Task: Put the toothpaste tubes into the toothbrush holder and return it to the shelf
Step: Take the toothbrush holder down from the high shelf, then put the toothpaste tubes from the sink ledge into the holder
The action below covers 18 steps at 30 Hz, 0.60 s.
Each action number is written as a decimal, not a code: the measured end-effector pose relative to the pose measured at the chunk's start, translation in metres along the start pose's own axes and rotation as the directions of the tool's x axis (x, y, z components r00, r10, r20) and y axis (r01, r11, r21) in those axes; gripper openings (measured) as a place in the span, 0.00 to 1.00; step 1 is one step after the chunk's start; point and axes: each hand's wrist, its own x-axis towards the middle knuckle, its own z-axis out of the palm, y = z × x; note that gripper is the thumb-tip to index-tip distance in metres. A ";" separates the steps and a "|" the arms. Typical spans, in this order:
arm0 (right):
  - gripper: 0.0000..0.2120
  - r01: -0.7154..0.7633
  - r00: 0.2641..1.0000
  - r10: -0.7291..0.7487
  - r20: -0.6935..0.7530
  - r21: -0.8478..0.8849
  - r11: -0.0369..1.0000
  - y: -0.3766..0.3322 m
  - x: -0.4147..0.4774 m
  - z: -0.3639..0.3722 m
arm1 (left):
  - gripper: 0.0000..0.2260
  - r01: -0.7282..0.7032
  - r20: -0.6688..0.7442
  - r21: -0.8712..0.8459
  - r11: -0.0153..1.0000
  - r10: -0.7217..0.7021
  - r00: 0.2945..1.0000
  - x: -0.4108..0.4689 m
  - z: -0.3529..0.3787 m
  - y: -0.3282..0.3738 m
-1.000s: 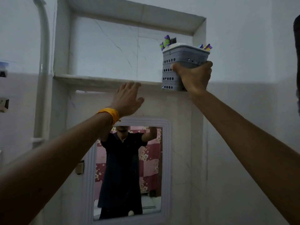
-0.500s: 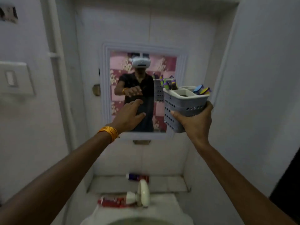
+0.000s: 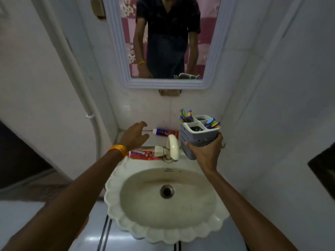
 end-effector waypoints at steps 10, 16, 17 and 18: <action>0.58 -0.143 0.989 0.144 -0.030 0.019 0.990 0.069 -0.020 0.042 | 0.18 0.078 0.169 0.055 0.995 -0.086 0.982 0.005 0.067 -0.083; 0.58 -0.174 0.978 0.171 -0.119 -0.021 0.984 0.094 -0.021 0.053 | 0.17 0.042 0.189 0.111 0.993 -0.063 0.980 0.021 0.077 -0.113; 0.59 -0.180 0.977 0.175 -0.122 -0.031 0.983 0.099 -0.025 0.053 | 0.17 0.043 0.204 0.123 0.991 -0.068 0.977 0.024 0.079 -0.117; 0.60 -0.187 0.976 0.181 -0.123 -0.031 0.982 0.105 -0.029 0.053 | 0.17 0.035 0.218 0.135 0.990 -0.065 0.974 0.027 0.082 -0.121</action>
